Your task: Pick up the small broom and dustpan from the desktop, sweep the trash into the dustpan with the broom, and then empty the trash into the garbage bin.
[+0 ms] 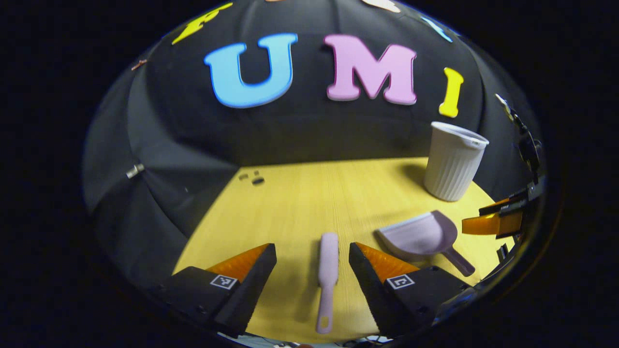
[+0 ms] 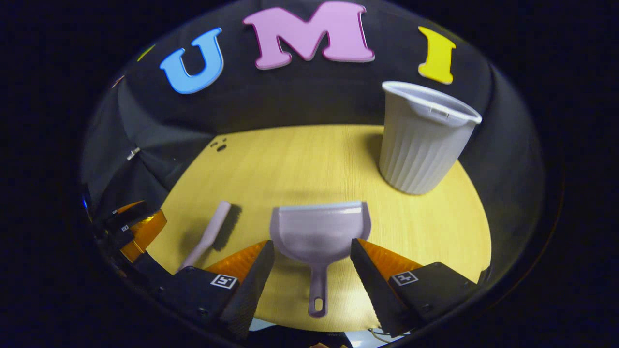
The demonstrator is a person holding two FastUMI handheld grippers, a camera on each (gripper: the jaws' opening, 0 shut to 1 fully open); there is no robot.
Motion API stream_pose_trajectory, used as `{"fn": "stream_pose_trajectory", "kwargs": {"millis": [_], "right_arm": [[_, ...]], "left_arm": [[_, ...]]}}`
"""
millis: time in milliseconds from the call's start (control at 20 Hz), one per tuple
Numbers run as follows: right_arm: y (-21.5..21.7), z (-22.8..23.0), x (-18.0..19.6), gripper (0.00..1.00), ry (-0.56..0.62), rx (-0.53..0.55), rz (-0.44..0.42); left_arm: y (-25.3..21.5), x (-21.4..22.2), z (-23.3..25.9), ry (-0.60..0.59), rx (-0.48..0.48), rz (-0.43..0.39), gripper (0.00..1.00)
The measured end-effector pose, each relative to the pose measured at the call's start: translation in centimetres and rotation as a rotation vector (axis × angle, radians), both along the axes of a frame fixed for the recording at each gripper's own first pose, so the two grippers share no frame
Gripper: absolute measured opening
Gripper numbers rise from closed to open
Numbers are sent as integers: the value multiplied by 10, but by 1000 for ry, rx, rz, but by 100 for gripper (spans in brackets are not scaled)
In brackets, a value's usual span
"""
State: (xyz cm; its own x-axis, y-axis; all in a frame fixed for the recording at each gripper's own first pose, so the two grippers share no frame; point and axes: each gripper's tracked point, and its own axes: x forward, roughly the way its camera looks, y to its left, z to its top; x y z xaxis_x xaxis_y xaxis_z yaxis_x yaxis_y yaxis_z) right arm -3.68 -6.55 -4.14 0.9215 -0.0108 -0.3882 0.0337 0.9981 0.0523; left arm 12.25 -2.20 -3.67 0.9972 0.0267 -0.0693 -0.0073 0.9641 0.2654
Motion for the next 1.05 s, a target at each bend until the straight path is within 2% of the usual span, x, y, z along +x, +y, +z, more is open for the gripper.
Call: {"fn": "stream_pose_trajectory", "kwargs": {"millis": [150,250,300,400,500,600,800,1050], "right_arm": [[14,59,-29,99,-189,-39,18],[29,83,-55,99,-295,-82,40],[34,90,-67,99,-345,-117,53],[47,91,-88,98,-414,-193,82],[56,76,-106,98,-411,-215,103],[67,54,-123,96,-372,-193,131],[76,15,-145,97,-284,-163,152],[79,-5,-157,98,-227,-129,158]], "left_arm": [[-10,-57,28,-142,-17,-10,96],[-18,-88,31,-169,-62,-22,99],[-26,-101,27,-175,-88,-29,96],[-38,-125,15,-169,-145,-46,96],[-43,-145,5,-163,-144,-53,96],[-43,-160,-5,-151,-135,-49,96],[-48,-169,-37,-60,-250,-60,96],[-44,-174,-48,-25,-281,-50,96]]}}
